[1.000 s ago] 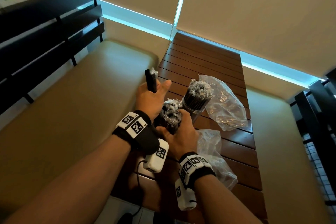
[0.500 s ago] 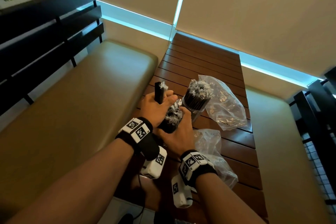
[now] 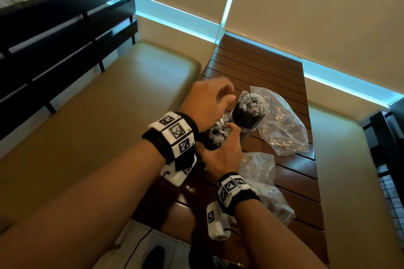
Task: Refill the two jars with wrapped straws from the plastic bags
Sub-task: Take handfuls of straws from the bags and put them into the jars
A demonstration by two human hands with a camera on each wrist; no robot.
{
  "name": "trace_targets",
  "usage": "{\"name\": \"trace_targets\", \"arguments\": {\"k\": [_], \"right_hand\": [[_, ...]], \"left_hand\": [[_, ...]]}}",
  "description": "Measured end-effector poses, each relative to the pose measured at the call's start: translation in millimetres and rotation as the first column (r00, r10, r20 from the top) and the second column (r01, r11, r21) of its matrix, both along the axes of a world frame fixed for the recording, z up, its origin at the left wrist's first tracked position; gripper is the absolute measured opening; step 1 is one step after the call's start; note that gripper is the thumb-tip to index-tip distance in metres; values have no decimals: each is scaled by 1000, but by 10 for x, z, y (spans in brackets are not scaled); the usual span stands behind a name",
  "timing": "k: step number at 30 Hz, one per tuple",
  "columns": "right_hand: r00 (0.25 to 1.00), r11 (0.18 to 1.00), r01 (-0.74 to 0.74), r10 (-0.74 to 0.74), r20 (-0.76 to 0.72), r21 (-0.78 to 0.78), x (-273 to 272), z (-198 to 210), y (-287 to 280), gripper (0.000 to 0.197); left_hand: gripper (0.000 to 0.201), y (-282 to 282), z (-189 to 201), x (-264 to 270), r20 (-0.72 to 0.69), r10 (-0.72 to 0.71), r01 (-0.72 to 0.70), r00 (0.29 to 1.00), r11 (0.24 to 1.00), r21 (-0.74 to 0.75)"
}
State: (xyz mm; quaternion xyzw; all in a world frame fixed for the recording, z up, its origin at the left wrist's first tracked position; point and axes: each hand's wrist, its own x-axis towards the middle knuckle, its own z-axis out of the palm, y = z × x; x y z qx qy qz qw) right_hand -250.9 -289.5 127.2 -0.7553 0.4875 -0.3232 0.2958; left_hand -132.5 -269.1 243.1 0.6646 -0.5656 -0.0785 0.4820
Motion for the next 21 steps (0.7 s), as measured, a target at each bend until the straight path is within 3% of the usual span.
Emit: {"name": "trace_targets", "arguments": {"k": [3, 8, 13, 18, 21], "right_hand": [[999, 1000, 25, -25, 39, 8, 21, -6, 27, 83], [995, 997, -64, 61, 84, 33, -55, -25, -18, 86], [983, 996, -87, 83, 165, 16, -12, -10, -8, 83], [983, 994, -105, 101, 155, 20, -16, -64, -27, 85], [982, 993, -119, 118, 151, 1, -46, -97, -24, 83]], "left_hand": [[15, -24, -188, 29, 120, -1, -7, 993, 998, 65], [16, -20, -334, 72, 50, 21, -22, 999, 1000, 15], [19, 82, -560, 78, 46, 20, -26, 999, 993, 116], [34, 28, -547, 104, 224, -60, 2, 973, 968, 252], [42, 85, -662, 45, 242, -84, -7, 967, 936, 353]]}}
